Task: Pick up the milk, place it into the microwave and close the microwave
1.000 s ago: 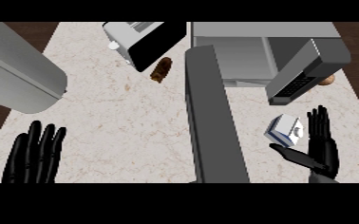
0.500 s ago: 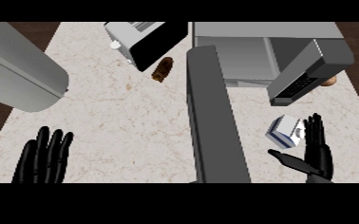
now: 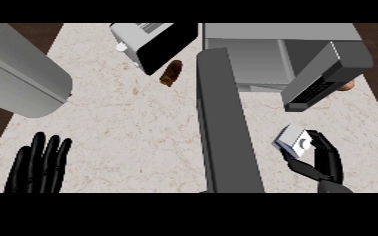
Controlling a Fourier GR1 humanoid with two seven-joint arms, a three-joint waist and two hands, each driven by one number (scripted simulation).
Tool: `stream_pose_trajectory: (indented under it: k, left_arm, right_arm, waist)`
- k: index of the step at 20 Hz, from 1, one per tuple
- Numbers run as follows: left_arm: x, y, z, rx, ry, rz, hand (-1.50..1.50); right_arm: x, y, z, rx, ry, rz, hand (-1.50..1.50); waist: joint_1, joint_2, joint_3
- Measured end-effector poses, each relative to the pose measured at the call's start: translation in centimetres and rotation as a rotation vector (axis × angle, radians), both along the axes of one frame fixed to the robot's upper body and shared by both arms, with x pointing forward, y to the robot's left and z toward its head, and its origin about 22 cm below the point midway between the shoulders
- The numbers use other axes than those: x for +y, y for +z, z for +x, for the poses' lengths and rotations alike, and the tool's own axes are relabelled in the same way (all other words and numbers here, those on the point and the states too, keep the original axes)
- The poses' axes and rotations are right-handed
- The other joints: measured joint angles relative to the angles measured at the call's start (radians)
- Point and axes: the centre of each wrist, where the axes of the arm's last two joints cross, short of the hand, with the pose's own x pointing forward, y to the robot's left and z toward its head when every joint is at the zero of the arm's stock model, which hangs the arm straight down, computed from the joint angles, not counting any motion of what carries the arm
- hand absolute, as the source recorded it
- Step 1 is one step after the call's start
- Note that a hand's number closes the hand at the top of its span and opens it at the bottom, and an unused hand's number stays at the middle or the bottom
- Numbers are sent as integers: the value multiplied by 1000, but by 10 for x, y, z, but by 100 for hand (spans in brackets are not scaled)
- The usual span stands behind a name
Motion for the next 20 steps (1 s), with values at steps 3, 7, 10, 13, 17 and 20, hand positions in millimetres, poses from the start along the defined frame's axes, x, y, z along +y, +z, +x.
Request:
stream_pose_trajectory:
  k: [3,7,10,13,17,20]
  left_arm:
    - [-3,-1,0,1,6,-2,-150]
    - [1,0,-5,0,8,1,-150]
    - [2,0,-5,7,13,1,-150]
    - [3,-5,-2,12,25,-7,-150]
    - [11,-5,-3,26,41,-8,-150]
    - [16,-6,-6,34,42,-11,-150]
  right_arm:
    - [8,2,6,-13,61,15,150]
    - [19,3,12,-31,134,25,150]
    - [27,2,10,-25,215,25,150]
    - [36,2,7,-33,276,22,150]
    - [51,9,13,-65,322,33,150]
    - [65,21,25,-119,328,41,150]
  waist:
    - [-4,-2,0]
    - [-3,-3,0]
    - [-8,-4,0]
    - [-14,-6,-2]
    - [-16,-7,-1]
    - [-17,-7,-2]
